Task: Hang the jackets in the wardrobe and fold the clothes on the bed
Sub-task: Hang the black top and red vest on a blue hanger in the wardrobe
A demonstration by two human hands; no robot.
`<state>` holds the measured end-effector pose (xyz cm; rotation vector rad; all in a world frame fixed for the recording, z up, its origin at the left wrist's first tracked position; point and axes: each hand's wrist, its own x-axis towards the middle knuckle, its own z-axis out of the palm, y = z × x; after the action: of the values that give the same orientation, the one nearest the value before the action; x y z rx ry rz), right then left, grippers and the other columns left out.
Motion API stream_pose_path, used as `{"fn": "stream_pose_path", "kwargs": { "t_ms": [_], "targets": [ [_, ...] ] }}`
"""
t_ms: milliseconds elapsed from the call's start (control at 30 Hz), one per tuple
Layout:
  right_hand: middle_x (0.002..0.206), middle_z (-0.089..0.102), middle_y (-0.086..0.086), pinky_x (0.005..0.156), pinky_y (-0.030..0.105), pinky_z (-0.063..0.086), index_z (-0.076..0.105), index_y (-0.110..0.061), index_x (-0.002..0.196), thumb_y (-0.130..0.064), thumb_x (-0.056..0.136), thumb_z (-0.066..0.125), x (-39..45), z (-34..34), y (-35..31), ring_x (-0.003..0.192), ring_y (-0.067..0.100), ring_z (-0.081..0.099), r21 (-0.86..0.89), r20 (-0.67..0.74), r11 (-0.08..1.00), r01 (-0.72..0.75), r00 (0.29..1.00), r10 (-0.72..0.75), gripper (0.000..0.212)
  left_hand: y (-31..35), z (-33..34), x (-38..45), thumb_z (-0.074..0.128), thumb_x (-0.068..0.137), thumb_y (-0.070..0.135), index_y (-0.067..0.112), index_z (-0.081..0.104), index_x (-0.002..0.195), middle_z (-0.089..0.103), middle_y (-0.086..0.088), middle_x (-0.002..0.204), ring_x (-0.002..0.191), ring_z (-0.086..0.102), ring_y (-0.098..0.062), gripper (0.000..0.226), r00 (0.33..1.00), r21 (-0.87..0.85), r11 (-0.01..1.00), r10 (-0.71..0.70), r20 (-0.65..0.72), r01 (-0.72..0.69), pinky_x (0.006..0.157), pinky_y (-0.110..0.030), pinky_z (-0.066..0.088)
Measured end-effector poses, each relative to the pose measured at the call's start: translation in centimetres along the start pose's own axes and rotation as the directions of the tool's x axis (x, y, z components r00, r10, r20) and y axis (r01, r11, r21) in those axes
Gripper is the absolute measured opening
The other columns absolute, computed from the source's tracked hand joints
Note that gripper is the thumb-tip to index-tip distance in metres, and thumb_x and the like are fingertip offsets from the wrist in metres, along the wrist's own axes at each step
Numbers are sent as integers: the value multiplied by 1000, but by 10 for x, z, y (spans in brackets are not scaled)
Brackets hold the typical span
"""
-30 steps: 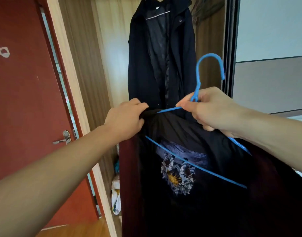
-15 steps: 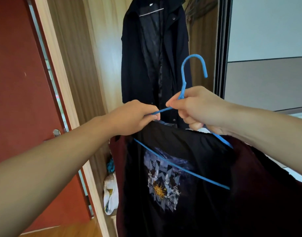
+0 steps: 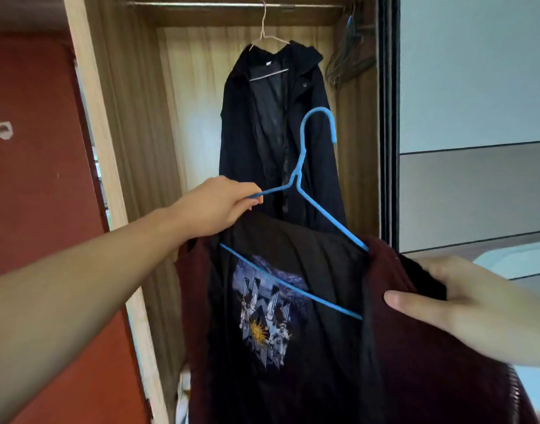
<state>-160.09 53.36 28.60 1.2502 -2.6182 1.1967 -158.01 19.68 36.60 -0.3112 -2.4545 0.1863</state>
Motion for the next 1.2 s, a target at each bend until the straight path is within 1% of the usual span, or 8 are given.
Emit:
{"fn": "stream_pose_path", "kwargs": {
  "t_ms": [133,233,333,467,667,833,1000,1200],
  "targets": [
    [83,76,4,75,38,56,74,-16,87,-44,75,69,24,-7,-8,78,23,73,358,-64,930,81,996,-62,30,-20,-2,6,51,99,26,19,67,110,72,8,96,87,66,-18,20,991,-1,996,-91,-100,92,74,-30,46],
    [85,76,10,62,28,59,77,-18,86,-29,83,67,51,-15,-32,77,24,74,561,-82,821,108,994,-75,15,-31,-8,14,53,98,31,26,67,109,71,12,97,91,66,-16,19,946,-18,968,-248,-211,249,78,-34,50],
    [82,75,16,53,27,56,77,-6,82,-16,86,67,88,-26,-58,71,29,74,666,-130,734,133,990,-61,15,-27,-23,25,57,96,32,29,66,113,69,10,102,96,64,-11,20,846,-243,901,-425,-323,360,88,-26,47],
    [71,74,14,44,23,52,73,2,82,-12,85,69,146,-46,-100,57,24,71,677,-242,710,196,970,-37,15,3,-52,30,49,99,36,35,67,105,69,21,102,98,60,8,19,799,-503,827,-471,-375,252,81,-5,39],
    [90,71,20,73,38,55,66,3,98,-10,80,70,243,-72,-177,74,30,69,701,-393,644,306,919,-8,22,38,-69,22,48,82,67,53,53,125,56,35,122,117,48,15,45,829,-604,786,-424,-365,136,100,-19,38],
    [94,70,14,88,46,55,65,-4,92,-16,75,71,300,-70,-236,88,33,68,623,-521,644,444,850,-83,22,6,-49,36,71,51,72,63,-3,140,14,33,152,143,17,2,115,765,-347,875,-469,-441,337,116,-39,28],
    [89,71,17,84,47,56,68,-2,86,-18,78,72,352,-56,-257,85,34,69,527,-618,677,515,779,-111,19,-66,-25,71,68,80,49,64,-43,117,-12,24,157,148,3,-11,118,699,-230,854,-515,-496,466,121,-44,17],
    [84,71,11,83,45,57,70,-5,82,-22,79,72,422,-51,-259,80,30,69,432,-694,732,527,713,-103,17,-143,12,101,67,76,57,64,-48,111,-16,20,158,148,6,-15,121,673,-243,830,-551,-493,502,119,-52,12]
  ]
}}
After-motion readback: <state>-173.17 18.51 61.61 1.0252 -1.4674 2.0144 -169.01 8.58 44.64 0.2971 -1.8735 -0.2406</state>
